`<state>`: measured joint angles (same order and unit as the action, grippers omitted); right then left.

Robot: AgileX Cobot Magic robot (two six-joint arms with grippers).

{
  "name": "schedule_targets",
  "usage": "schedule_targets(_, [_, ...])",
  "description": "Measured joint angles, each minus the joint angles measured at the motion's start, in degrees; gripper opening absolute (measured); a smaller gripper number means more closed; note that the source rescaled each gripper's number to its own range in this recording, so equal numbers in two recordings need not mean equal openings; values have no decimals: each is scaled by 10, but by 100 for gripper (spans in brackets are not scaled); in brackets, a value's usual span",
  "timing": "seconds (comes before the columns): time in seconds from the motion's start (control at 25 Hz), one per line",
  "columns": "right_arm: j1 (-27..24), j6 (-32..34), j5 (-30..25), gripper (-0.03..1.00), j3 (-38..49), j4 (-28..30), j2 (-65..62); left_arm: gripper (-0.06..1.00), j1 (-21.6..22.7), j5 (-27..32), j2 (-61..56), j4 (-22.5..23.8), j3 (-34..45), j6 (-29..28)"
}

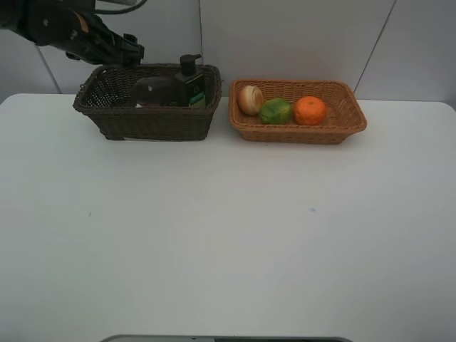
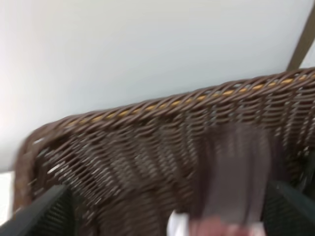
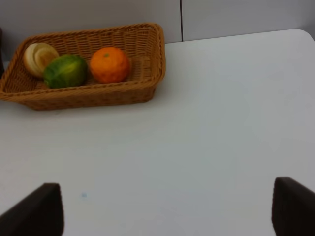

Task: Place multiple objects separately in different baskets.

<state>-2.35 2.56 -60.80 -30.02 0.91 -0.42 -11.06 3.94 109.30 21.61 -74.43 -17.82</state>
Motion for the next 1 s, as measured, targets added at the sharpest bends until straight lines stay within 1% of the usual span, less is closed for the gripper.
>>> schedule_targets(0.08, [0, 0, 0, 90, 0, 0, 0, 97, 4, 63, -32, -22, 0, 0])
schedule_targets(0.16, [0, 0, 0, 90, 0, 0, 0, 97, 9, 126, -70, -53, 2, 1])
schedule_targets(0.28, [0, 0, 0, 90, 0, 0, 0, 97, 24, 210, -139, -107, 29, 25])
schedule_targets(0.44, [0, 0, 0, 90, 0, 0, 0, 97, 46, 283, -250, -186, 93, 72])
schedule_targets(0.52, [0, 0, 0, 90, 0, 0, 0, 97, 59, 313, -305, -213, 129, 93])
schedule_targets(0.64, [0, 0, 0, 90, 0, 0, 0, 97, 68, 361, -414, -232, 183, 108])
schedule_targets(0.8, [0, 0, 0, 90, 0, 0, 0, 97, 68, 413, -568, -238, 248, 111])
schedule_targets(0.92, [0, 0, 0, 90, 0, 0, 0, 98, 68, 451, -684, -238, 279, 113])
schedule_targets(1.0, [0, 0, 0, 90, 0, 0, 0, 97, 68, 488, -759, -238, 290, 117])
